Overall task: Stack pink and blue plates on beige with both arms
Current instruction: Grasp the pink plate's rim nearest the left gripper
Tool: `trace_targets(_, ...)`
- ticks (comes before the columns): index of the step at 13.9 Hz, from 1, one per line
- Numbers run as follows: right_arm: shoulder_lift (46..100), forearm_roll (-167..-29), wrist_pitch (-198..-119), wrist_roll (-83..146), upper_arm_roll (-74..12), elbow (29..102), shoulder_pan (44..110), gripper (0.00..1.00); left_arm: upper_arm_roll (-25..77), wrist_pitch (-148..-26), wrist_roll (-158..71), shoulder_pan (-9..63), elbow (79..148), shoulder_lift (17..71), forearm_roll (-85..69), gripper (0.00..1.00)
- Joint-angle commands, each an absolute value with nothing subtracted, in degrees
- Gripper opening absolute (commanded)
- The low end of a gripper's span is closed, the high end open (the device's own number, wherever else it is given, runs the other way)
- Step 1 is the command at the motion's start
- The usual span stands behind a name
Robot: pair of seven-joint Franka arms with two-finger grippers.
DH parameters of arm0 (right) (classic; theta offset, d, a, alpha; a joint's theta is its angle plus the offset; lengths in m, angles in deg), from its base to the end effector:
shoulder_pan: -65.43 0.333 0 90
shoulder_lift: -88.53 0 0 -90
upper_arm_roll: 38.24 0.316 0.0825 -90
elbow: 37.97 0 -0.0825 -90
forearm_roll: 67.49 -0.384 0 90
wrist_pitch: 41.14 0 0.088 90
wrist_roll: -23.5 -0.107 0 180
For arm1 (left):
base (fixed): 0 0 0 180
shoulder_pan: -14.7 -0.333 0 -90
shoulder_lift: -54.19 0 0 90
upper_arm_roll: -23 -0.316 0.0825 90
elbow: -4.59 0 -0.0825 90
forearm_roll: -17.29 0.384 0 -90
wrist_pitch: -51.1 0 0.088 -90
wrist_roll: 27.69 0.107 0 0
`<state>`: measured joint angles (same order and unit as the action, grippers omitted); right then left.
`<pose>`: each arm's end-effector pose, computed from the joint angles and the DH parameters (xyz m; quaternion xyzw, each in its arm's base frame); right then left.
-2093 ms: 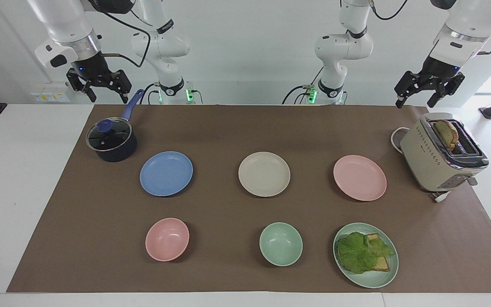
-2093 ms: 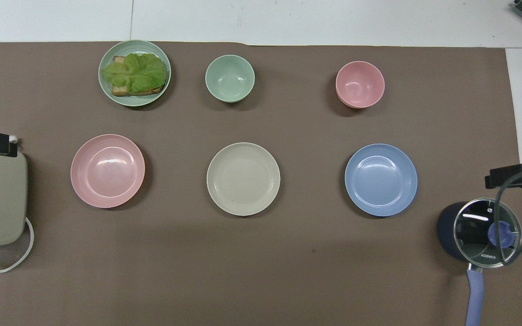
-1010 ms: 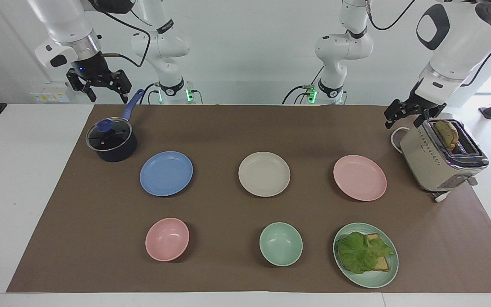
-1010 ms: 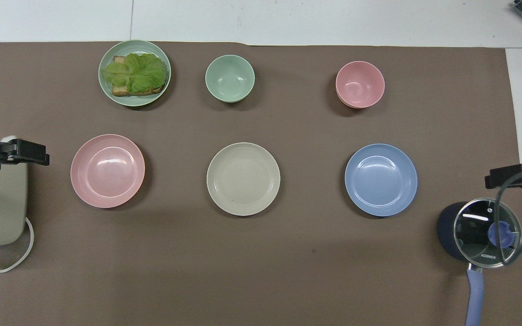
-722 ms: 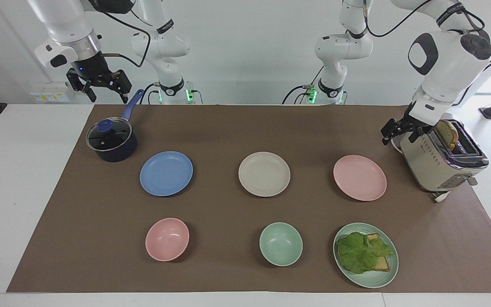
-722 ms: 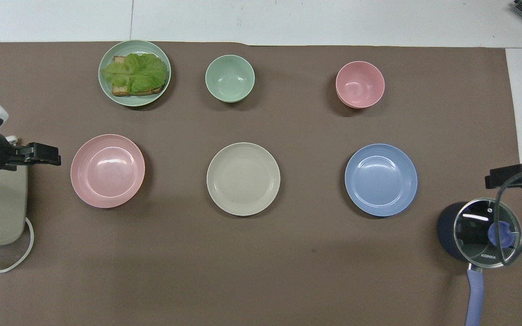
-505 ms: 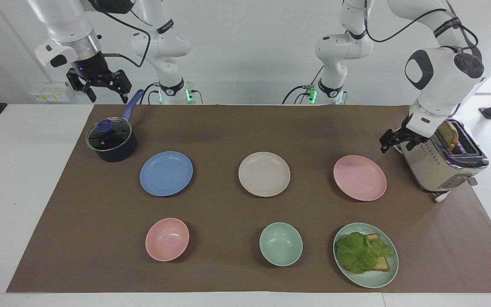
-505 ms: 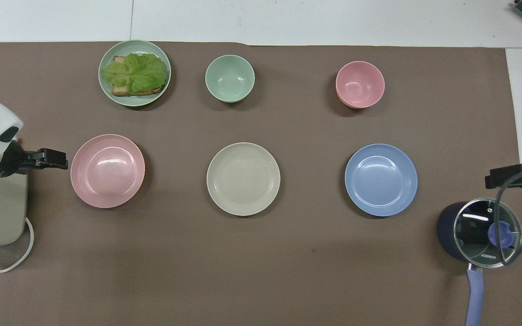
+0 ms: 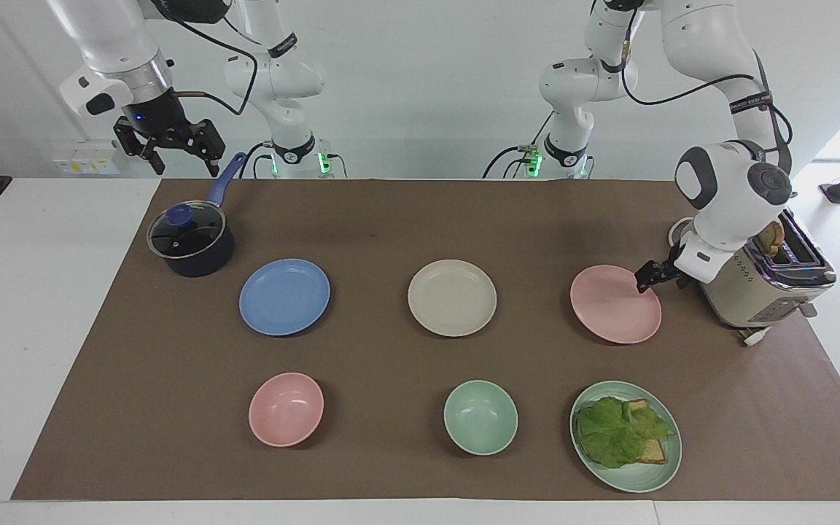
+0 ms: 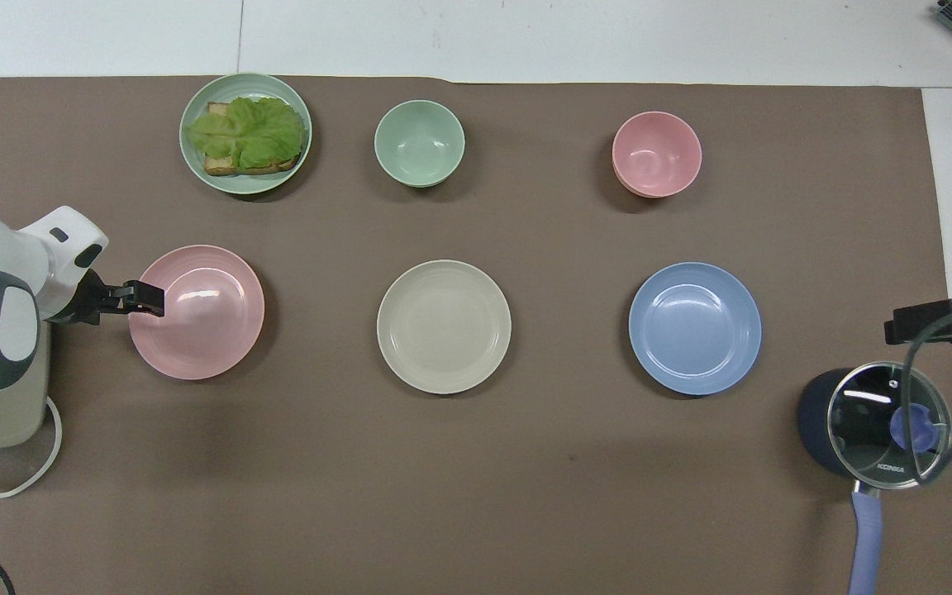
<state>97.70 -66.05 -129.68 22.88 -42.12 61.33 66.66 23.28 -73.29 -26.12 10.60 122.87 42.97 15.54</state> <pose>0.4996 -0.0286 0.6301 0.9995 -0.0282 -0.0142 0.0069 0.5681 0.0368 0.3319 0.9985 0.0288 -0.0439 0.0148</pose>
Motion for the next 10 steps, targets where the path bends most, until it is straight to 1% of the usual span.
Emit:
trace_targets(1,98.3,-66.2,-130.3,22.4,-41.9,61.7,66.5,1.0,23.5,-75.3,-26.3,8.9,125.2,42.9,16.3,1.0)
trace_targets(2,98.4,-66.2,-130.3,22.4,-41.9,61.7,66.5,1.0,23.5,-75.3,-26.1,8.8,125.6,43.1,16.3,0.99)
trace_targets(5,98.4,-66.2,-130.3,22.4,-42.0,61.7,66.5,1.0,23.5,-75.2,-26.5,8.8,126.4,43.0,16.3,0.7)
trace_targets(8,98.4,-66.2,-130.3,22.4,-41.9,61.7,66.5,1.0,23.6,-74.5,-26.2,9.2,126.6,42.9,16.3,0.19)
trace_targets(9,98.4,-66.2,-130.3,22.4,-42.0,61.7,66.5,1.0,23.6,-74.2,-26.3,9.5,126.2,42.9,16.3,0.07)
trace_targets(10,98.4,-66.2,-130.3,22.4,-42.0,61.7,66.5,1.0,23.6,-74.0,-26.1,9.6,126.1,42.9,16.3,0.0)
